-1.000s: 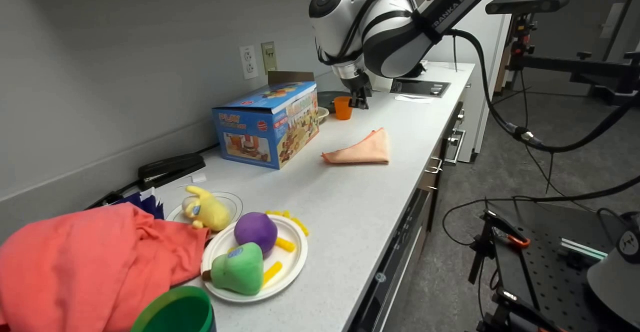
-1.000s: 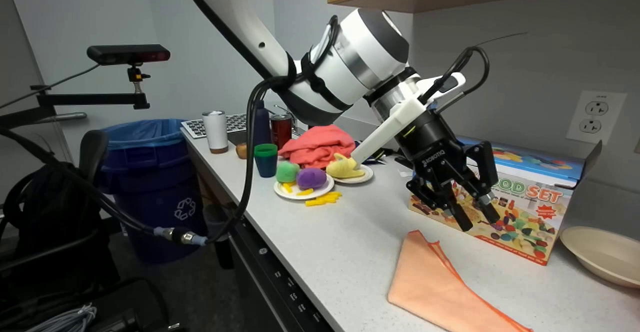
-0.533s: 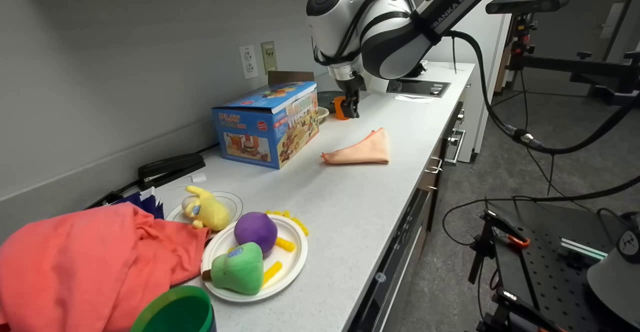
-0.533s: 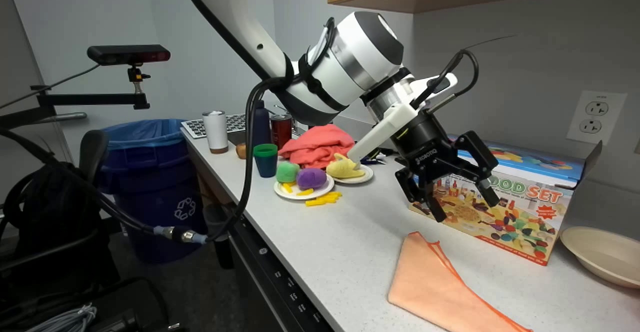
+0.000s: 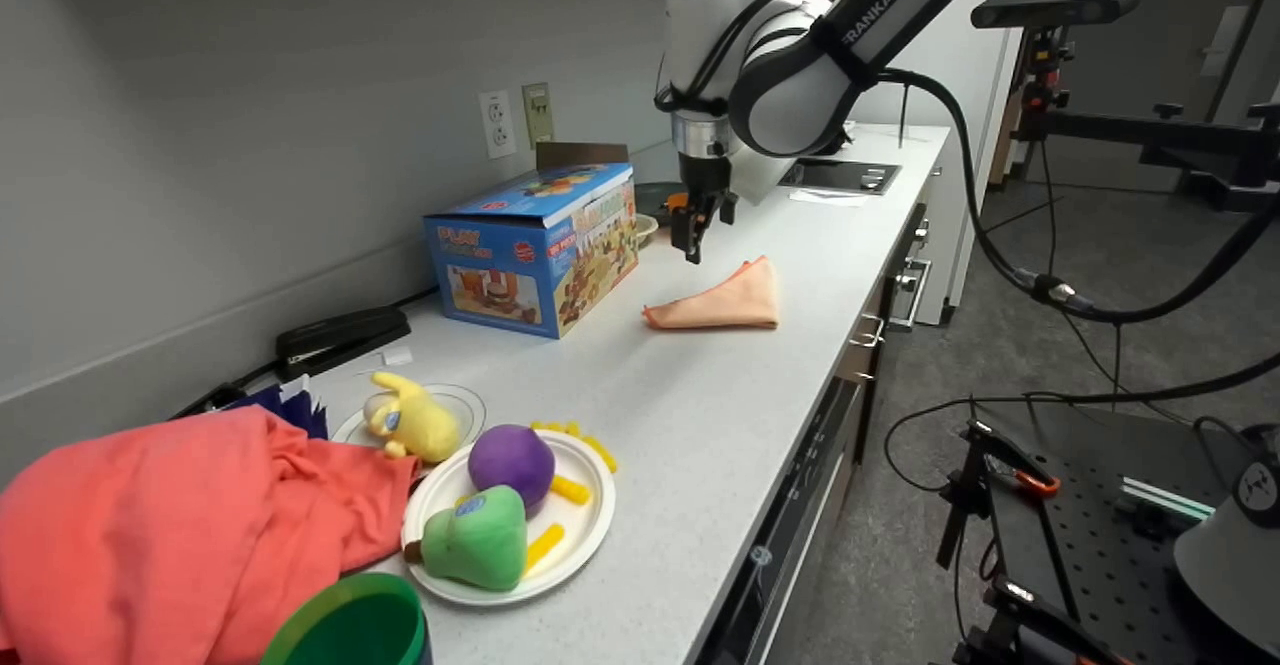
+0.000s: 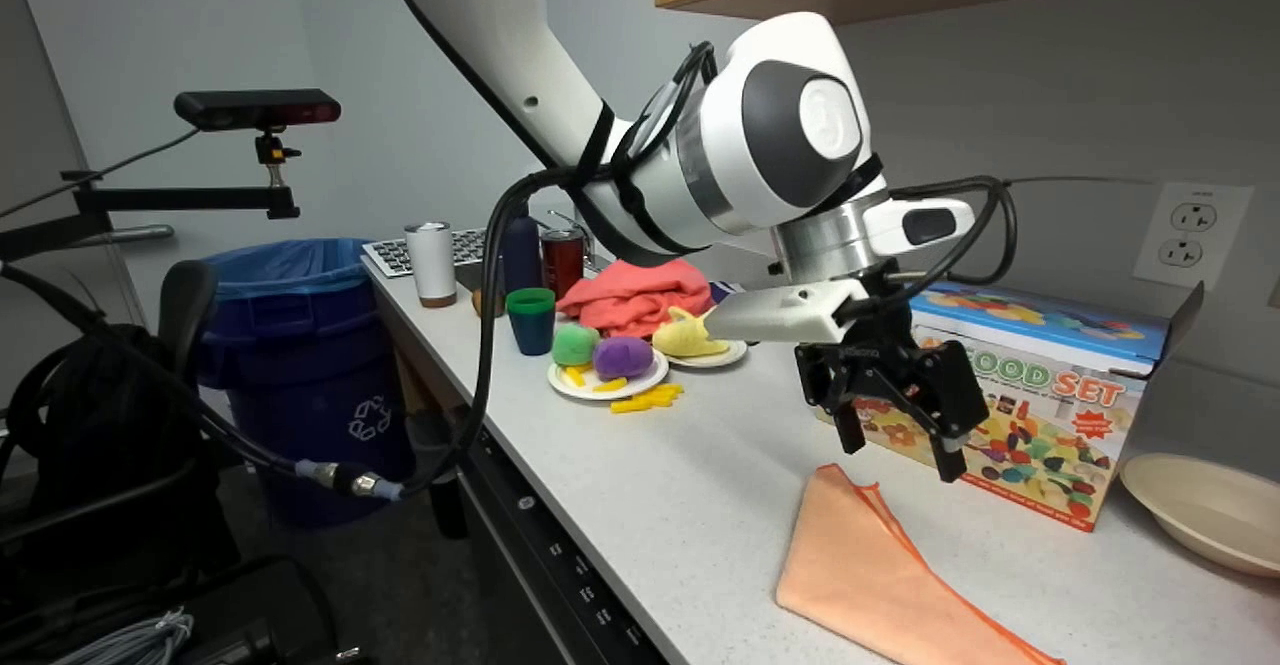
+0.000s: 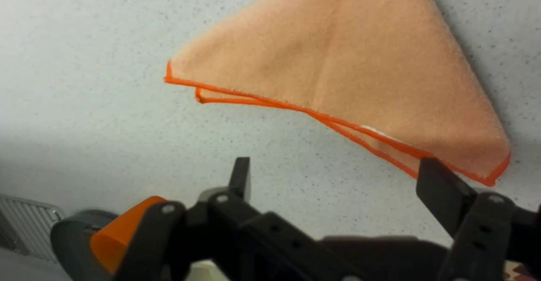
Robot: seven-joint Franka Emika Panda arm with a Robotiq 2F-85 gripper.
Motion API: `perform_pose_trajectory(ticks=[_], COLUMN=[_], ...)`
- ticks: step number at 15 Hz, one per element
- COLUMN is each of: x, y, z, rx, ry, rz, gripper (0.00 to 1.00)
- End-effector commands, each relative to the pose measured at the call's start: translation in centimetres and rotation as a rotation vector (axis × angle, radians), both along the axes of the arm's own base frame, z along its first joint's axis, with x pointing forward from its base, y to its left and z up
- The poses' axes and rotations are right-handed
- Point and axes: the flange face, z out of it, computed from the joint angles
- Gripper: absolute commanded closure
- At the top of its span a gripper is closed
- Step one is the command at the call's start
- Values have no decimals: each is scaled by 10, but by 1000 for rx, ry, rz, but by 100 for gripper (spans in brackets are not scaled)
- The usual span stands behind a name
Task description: Unfold the cloth on the counter
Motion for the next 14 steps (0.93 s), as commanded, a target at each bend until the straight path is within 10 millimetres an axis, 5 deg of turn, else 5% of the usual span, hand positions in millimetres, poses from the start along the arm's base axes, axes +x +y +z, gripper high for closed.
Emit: perform_pose_trajectory(ticks=[1, 14], x=[-15, -41], y=[-12, -57], z=[-12, -60], rx=[124, 362], ry=[-54, -75], rz=[-23, -129], gripper=[0, 0])
